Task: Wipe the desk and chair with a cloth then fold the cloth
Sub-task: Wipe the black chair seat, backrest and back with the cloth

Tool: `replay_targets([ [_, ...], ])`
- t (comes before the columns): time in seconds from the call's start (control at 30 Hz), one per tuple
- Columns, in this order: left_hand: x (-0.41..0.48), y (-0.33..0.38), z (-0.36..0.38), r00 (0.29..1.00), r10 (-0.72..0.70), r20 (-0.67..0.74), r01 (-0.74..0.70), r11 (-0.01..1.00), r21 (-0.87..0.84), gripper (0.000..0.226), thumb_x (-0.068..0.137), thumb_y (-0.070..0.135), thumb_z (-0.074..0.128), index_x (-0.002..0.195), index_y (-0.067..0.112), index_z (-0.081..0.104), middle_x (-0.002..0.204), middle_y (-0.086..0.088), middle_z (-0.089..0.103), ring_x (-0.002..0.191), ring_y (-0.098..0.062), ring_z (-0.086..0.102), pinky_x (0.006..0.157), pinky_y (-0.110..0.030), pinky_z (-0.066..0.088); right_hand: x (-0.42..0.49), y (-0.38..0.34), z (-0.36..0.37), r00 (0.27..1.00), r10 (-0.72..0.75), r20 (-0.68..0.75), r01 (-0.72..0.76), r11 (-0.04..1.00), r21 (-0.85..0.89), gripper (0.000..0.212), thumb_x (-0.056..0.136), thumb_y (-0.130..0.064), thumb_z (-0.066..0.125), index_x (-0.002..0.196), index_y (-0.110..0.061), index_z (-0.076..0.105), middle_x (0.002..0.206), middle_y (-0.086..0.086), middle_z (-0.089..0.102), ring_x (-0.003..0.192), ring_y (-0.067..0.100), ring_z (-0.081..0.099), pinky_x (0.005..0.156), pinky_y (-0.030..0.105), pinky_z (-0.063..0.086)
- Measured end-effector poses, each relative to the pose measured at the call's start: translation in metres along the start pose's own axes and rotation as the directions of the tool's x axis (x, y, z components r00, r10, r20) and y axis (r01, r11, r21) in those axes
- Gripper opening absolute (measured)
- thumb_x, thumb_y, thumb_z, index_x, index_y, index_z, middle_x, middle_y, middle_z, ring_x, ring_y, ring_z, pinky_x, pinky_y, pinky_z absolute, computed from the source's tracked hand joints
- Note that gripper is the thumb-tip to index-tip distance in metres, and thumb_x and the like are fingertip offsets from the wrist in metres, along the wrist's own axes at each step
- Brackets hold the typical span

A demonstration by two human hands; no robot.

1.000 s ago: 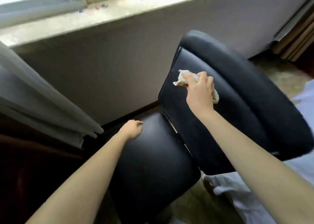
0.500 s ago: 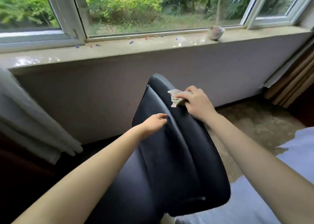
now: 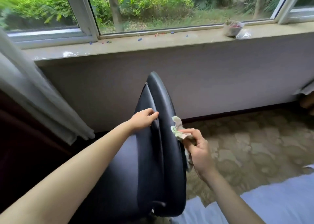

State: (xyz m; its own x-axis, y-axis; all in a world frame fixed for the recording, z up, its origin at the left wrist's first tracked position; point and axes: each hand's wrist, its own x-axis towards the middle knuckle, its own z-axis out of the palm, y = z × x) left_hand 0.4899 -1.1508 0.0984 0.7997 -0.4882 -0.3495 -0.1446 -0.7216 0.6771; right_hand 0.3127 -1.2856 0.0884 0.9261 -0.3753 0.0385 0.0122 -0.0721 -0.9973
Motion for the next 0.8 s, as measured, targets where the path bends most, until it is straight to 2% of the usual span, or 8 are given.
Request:
replay_targets([
  [0.17, -0.003, 0.011, 0.001, 0.999, -0.035, -0.013, 0.035, 0.999, 0.007, 0.03, 0.097, 0.038, 0.044, 0.076, 0.017, 0.05, 0.076, 0.003, 0.056, 0.081, -0.023, 0.066, 0.075, -0.027, 0.044, 0.027, -0.02, -0.007, 0.981, -0.159, 0.112, 0.19, 0.907, -0.375, 0.035, 0.083, 0.004, 0.063, 0.085, -0.03, 0.071, 0.089, -0.002, 0.047, 0.083, 0.007, 0.053, 0.078, 0.011, 0.041],
  [0.23, -0.007, 0.01, 0.004, 0.999, -0.036, -0.024, 0.035, 0.999, -0.021, 0.03, 0.098, 0.035, 0.044, 0.081, 0.013, 0.053, 0.08, -0.001, 0.057, 0.083, -0.025, 0.065, 0.076, -0.025, 0.048, 0.056, -0.027, 0.0, 0.96, -0.213, 0.18, 0.279, 0.729, -0.626, 0.032, 0.082, 0.001, 0.057, 0.096, -0.023, 0.072, 0.092, -0.001, 0.043, 0.091, 0.02, 0.048, 0.084, 0.027, 0.044],
  [0.33, -0.017, 0.009, 0.007, 0.999, -0.048, -0.019, 0.045, 0.994, -0.098, 0.028, 0.101, 0.028, 0.038, 0.1, 0.009, 0.058, 0.098, -0.005, 0.056, 0.086, -0.02, 0.061, 0.05, -0.01, 0.041, 0.073, -0.049, 0.019, 0.924, -0.151, 0.352, 0.383, 0.358, -0.851, 0.03, 0.079, -0.006, 0.051, 0.102, -0.018, 0.067, 0.107, 0.009, 0.047, 0.094, 0.031, 0.043, 0.08, 0.038, 0.04],
  [0.43, -0.022, 0.006, 0.011, 0.999, -0.052, 0.006, 0.053, 0.984, -0.172, 0.031, 0.103, 0.022, 0.034, 0.119, 0.009, 0.057, 0.108, 0.002, 0.054, 0.086, -0.009, 0.053, 0.042, -0.001, 0.036, 0.05, -0.058, 0.025, 0.781, -0.232, 0.58, 0.602, 0.035, -0.797, 0.018, 0.062, -0.015, 0.052, 0.071, -0.013, 0.068, 0.083, 0.009, 0.054, 0.072, 0.03, 0.049, 0.058, 0.032, 0.029],
  [0.53, -0.022, 0.005, 0.012, 0.999, -0.049, -0.016, 0.045, 0.981, -0.187, 0.035, 0.103, 0.023, 0.034, 0.124, 0.008, 0.057, 0.108, -0.002, 0.052, 0.09, -0.013, 0.051, 0.042, -0.002, 0.036, -0.004, -0.052, 0.021, 0.586, -0.172, 0.791, 0.804, 0.007, -0.594, 0.039, 0.059, -0.026, 0.027, 0.056, -0.016, 0.065, 0.071, 0.005, 0.052, 0.065, 0.027, 0.047, 0.057, 0.032, 0.031],
  [0.63, -0.023, 0.005, 0.011, 0.998, -0.051, -0.024, 0.046, 0.986, -0.159, 0.035, 0.102, 0.026, 0.034, 0.12, 0.01, 0.06, 0.108, 0.0, 0.054, 0.089, -0.017, 0.055, 0.051, -0.013, 0.04, -0.051, -0.051, 0.017, 0.416, 0.008, 0.909, 0.909, -0.001, -0.416, 0.04, 0.062, -0.034, 0.031, 0.066, -0.024, 0.07, 0.077, -0.003, 0.052, 0.069, 0.021, 0.045, 0.061, 0.03, 0.038],
  [0.73, -0.026, 0.002, 0.015, 0.999, -0.049, -0.002, 0.048, 0.99, -0.131, 0.027, 0.101, 0.031, 0.037, 0.106, 0.015, 0.058, 0.099, -0.002, 0.051, 0.086, -0.018, 0.055, 0.049, -0.013, 0.038, -0.066, -0.053, 0.012, 0.344, 0.032, 0.938, 0.937, 0.053, -0.346, 0.018, 0.054, -0.034, 0.057, 0.068, -0.027, 0.067, 0.079, -0.005, 0.052, 0.069, 0.018, 0.044, 0.06, 0.028, 0.036],
  [0.8, -0.03, 0.001, 0.018, 0.999, -0.038, -0.005, 0.037, 0.993, -0.116, 0.021, 0.101, 0.034, 0.039, 0.099, 0.018, 0.053, 0.089, -0.003, 0.05, 0.083, -0.02, 0.054, 0.045, -0.011, 0.037, -0.048, -0.051, 0.007, 0.359, -0.047, 0.932, 0.928, 0.124, -0.351, 0.014, 0.054, -0.029, 0.054, 0.063, -0.022, 0.063, 0.078, 0.0, 0.053, 0.067, 0.022, 0.047, 0.058, 0.029, 0.037],
])
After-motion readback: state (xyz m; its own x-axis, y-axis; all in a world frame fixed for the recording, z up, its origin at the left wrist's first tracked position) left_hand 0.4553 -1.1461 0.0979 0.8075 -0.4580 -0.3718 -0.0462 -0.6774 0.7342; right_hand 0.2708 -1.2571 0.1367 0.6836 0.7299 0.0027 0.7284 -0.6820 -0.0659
